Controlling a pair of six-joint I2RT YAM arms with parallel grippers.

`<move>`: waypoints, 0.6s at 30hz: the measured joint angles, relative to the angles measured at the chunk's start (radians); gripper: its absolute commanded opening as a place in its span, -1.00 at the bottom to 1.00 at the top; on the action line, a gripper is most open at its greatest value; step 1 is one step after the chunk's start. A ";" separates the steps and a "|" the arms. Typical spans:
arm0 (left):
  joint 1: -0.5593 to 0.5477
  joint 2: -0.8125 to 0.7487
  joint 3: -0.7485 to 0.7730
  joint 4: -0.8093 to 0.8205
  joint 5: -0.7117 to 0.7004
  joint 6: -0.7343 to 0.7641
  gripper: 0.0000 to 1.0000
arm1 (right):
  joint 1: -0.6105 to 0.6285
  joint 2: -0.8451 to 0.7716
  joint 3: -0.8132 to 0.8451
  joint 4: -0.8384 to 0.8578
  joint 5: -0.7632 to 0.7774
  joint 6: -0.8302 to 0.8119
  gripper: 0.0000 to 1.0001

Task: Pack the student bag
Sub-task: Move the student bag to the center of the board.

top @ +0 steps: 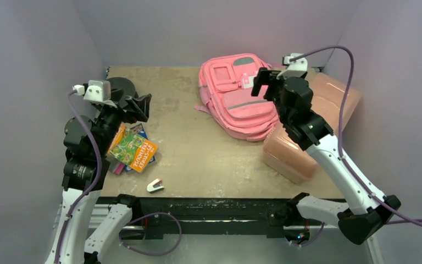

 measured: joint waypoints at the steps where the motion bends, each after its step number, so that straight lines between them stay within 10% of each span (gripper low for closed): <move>1: 0.000 -0.001 -0.006 0.000 0.012 0.000 1.00 | 0.024 0.026 0.021 -0.010 0.013 -0.007 0.98; 18: -0.001 0.055 -0.074 -0.008 0.165 -0.068 1.00 | 0.330 0.751 0.237 -0.242 0.067 -0.324 0.82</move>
